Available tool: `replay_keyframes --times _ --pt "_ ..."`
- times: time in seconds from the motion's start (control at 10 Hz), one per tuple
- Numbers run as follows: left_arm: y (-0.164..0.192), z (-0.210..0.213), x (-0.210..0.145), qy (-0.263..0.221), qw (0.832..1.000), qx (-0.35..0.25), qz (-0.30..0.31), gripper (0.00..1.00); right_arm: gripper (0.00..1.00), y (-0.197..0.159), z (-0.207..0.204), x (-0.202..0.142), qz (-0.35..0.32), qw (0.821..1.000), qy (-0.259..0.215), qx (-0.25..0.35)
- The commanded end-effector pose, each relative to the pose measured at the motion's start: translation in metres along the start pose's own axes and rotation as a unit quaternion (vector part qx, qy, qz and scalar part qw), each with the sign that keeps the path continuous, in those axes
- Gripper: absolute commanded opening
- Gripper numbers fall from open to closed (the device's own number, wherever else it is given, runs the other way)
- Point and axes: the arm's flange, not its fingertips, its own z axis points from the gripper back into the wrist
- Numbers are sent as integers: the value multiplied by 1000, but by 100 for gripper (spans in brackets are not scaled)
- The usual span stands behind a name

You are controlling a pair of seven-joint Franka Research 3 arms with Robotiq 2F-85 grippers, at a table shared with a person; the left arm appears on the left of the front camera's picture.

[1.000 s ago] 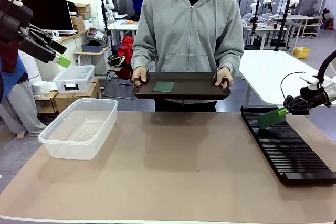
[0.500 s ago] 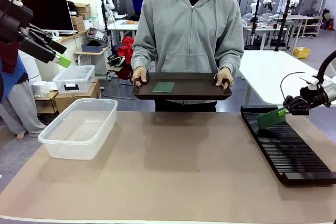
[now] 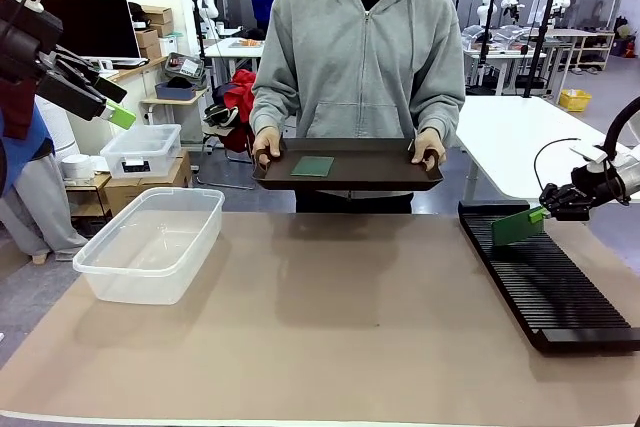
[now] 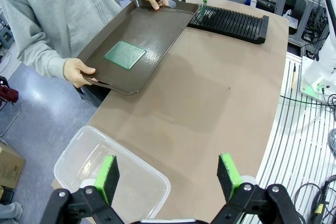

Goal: Sort PCBs into racks and boxes based on the side picked up.
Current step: If the short side of the Blank PCB is picked up, insert it into the PCB Rack ; if the long side is picked up, place it in the Organizing box.

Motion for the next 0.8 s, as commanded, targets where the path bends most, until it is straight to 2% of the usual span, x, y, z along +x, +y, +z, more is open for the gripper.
replay_keyframes --times 0.0,0.1,0.2,0.3,0.4,0.5,0.6,0.7 --pt "1 -1 0 0 1000 0 0 100 2 -4 -11 -16 16 999 33 21" --pt "1 -1 0 0 1000 0 0 100 7 -3 -10 -16 18 999 35 25" --pt "1 -1 0 0 1000 0 0 100 18 -2 -10 -16 21 999 35 30" --pt "1 -1 0 0 1000 0 0 100 26 -2 -10 -15 24 998 39 33" --pt "1 -1 0 0 1000 0 0 100 25 -1 -10 -15 26 998 39 36" --pt "1 -1 0 0 1000 0 0 100 44 -1 -9 -15 28 998 40 40" --pt "1 -1 0 0 1000 0 0 100 34 0 -10 -14 31 998 40 43" --pt "1 -1 0 0 1000 0 0 100 63 1 -9 -13 33 998 41 45"
